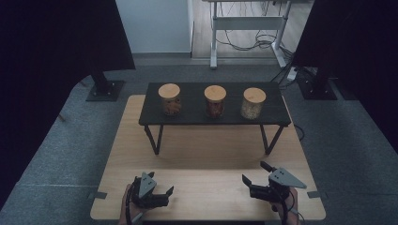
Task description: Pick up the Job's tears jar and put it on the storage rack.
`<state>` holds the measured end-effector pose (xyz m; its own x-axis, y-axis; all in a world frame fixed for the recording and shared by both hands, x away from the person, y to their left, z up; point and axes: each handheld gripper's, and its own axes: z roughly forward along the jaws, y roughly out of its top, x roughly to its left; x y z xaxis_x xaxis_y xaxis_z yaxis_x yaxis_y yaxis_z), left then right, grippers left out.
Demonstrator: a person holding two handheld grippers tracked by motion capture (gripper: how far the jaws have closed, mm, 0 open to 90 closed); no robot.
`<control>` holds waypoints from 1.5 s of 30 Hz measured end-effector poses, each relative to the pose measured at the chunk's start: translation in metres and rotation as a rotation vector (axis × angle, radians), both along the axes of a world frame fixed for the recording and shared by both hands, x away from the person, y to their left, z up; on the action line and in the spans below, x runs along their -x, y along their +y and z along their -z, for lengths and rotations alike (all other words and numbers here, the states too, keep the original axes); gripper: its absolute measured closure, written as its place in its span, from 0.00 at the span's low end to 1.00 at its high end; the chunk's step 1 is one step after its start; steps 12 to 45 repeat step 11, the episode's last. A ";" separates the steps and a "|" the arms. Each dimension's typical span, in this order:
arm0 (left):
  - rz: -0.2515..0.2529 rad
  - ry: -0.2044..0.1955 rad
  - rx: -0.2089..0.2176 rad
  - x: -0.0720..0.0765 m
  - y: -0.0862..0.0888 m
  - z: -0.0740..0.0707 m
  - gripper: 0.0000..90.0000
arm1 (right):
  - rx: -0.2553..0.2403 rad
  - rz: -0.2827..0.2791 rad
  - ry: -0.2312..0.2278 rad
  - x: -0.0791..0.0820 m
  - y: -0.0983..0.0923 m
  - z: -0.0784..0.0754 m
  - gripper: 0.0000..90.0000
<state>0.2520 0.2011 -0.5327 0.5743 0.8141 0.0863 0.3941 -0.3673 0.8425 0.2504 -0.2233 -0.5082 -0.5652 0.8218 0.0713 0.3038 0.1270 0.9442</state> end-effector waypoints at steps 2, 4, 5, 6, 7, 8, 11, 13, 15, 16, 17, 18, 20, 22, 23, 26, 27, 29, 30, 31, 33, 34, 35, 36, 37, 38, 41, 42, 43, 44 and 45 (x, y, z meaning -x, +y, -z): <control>0.000 0.001 -0.001 0.000 0.000 0.000 0.07 | 0.009 -0.001 0.013 0.000 0.003 0.006 0.12; 0.001 0.000 -0.002 0.000 0.001 0.000 0.07 | 0.011 -0.007 0.025 -0.001 0.007 0.010 0.12; 0.001 0.000 -0.001 0.000 0.001 0.000 0.07 | 0.019 -0.007 0.025 -0.001 0.008 0.011 0.12; 0.002 0.001 -0.001 0.000 0.001 0.000 0.07 | 0.022 -0.007 0.026 -0.001 0.009 0.012 0.12; 0.003 0.001 -0.003 -0.001 0.001 0.000 0.07 | 0.023 -0.006 0.023 -0.001 0.010 0.013 0.11; 0.004 0.002 -0.002 -0.001 0.000 0.000 0.07 | 0.021 0.000 0.018 -0.001 0.010 0.013 0.11; 0.006 0.008 0.001 -0.001 0.000 0.001 0.07 | 0.004 0.016 0.016 -0.001 0.010 0.016 0.11; 0.006 0.008 0.001 -0.001 0.000 0.001 0.07 | 0.004 0.016 0.016 -0.001 0.010 0.016 0.11; 0.006 0.008 0.001 -0.001 0.000 0.001 0.07 | 0.004 0.016 0.016 -0.001 0.010 0.016 0.11; 0.006 0.008 0.001 -0.001 0.000 0.001 0.07 | 0.004 0.016 0.016 -0.001 0.010 0.016 0.11; 0.006 0.008 0.001 -0.001 0.000 0.001 0.07 | 0.004 0.016 0.016 -0.001 0.010 0.016 0.11; 0.006 0.008 0.001 -0.001 0.000 0.001 0.07 | 0.004 0.016 0.016 -0.001 0.010 0.016 0.11; 0.006 0.008 0.001 -0.001 0.000 0.001 0.07 | 0.004 0.016 0.016 -0.001 0.010 0.016 0.11; 0.006 0.008 0.001 -0.001 0.000 0.001 0.07 | 0.004 0.016 0.016 -0.001 0.010 0.016 0.11; 0.006 0.008 0.001 -0.001 0.000 0.001 0.07 | 0.004 0.016 0.016 -0.001 0.010 0.016 0.11; 0.006 0.008 0.001 -0.001 0.000 0.001 0.07 | 0.004 0.016 0.016 -0.001 0.010 0.016 0.11; 0.006 0.008 0.001 -0.001 0.000 0.001 0.07 | 0.004 0.016 0.016 -0.001 0.010 0.016 0.11; 0.006 0.008 0.001 -0.001 0.000 0.001 0.07 | 0.004 0.016 0.016 -0.001 0.010 0.016 0.11; 0.006 0.008 0.001 -0.001 0.000 0.001 0.07 | 0.004 0.016 0.016 -0.001 0.010 0.016 0.11; 0.006 0.008 0.001 -0.001 0.000 0.001 0.07 | 0.004 0.016 0.016 -0.001 0.010 0.016 0.11; 0.006 0.008 0.001 -0.001 0.000 0.001 0.07 | 0.004 0.016 0.016 -0.001 0.010 0.016 0.11; 0.006 0.008 0.001 -0.001 0.000 0.001 0.07 | 0.004 0.016 0.016 -0.001 0.010 0.016 0.11; 0.006 0.008 0.001 -0.001 0.000 0.001 0.07 | 0.004 0.016 0.016 -0.001 0.010 0.016 0.11; 0.006 0.008 0.001 -0.001 0.000 0.001 0.07 | 0.004 0.016 0.016 -0.001 0.010 0.016 0.11; 0.006 0.008 0.001 -0.001 0.000 0.001 0.07 | 0.004 0.016 0.016 -0.001 0.010 0.016 0.11; 0.006 0.008 0.001 -0.001 0.000 0.001 0.07 | 0.004 0.016 0.016 -0.001 0.010 0.016 0.11; 0.006 0.008 0.001 -0.001 0.000 0.001 0.07 | 0.004 0.016 0.016 -0.001 0.010 0.016 0.11; 0.006 0.008 0.001 -0.001 0.000 0.001 0.07 | 0.004 0.016 0.016 -0.001 0.010 0.016 0.11; 0.006 0.008 0.001 -0.001 0.000 0.001 0.07 | 0.004 0.016 0.016 -0.001 0.010 0.016 0.11; 0.006 0.008 0.001 -0.001 0.000 0.001 0.07 | 0.004 0.016 0.016 -0.001 0.010 0.016 0.11; 0.006 0.008 0.001 -0.001 0.000 0.001 0.07 | 0.004 0.016 0.016 -0.001 0.010 0.016 0.11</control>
